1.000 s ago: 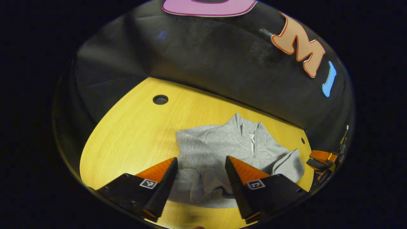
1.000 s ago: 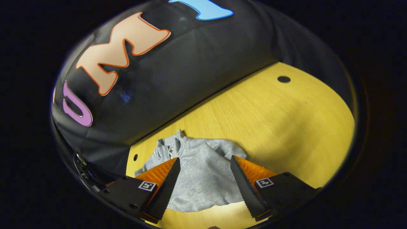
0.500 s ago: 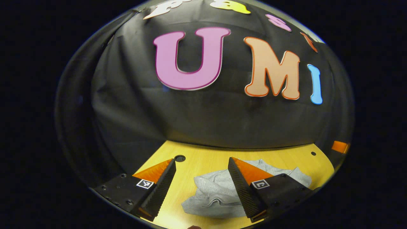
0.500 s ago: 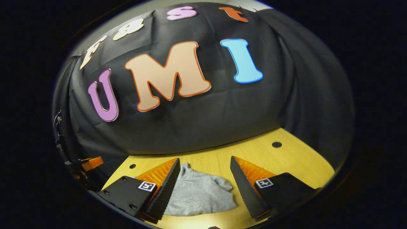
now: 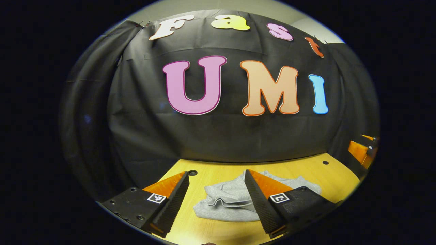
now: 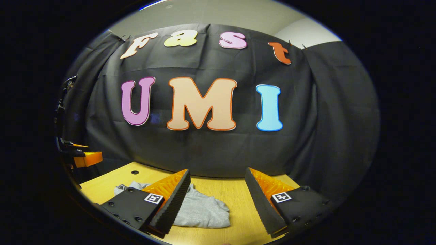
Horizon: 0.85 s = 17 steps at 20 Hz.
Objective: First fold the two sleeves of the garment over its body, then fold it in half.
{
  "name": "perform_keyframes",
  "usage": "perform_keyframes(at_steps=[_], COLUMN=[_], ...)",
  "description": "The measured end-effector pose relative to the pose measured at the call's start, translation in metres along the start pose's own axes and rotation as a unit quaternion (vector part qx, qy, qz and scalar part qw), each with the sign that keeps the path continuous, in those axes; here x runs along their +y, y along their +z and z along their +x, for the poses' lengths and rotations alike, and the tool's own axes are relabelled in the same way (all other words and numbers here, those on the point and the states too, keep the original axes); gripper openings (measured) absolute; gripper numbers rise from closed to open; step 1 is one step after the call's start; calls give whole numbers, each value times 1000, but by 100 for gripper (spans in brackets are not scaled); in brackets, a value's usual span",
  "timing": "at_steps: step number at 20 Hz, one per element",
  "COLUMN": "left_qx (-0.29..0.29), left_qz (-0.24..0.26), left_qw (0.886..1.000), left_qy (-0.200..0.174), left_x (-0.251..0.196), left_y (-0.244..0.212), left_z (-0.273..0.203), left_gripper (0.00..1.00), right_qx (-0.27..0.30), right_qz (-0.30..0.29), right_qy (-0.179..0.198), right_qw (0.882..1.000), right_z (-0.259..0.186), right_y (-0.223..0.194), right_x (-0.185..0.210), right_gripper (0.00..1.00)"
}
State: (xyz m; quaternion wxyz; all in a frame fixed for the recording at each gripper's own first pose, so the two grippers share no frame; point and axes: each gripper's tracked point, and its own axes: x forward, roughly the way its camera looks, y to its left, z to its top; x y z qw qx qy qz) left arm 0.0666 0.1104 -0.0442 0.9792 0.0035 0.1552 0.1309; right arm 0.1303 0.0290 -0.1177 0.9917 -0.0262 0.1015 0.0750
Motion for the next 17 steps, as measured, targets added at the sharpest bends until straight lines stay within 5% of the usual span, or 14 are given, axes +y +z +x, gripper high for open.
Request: perform_keyframes(at_steps=[17], left_qx=[-46], left_qz=[21], left_qw=[999], left_qy=[17], left_x=[15], left_y=[32], left_z=[-23], left_gripper=[94], right_qx=[-13], right_qz=[27], right_qy=[31], right_qw=[999], right_z=[-12], right_y=[21], right_x=[34], right_gripper=[100])
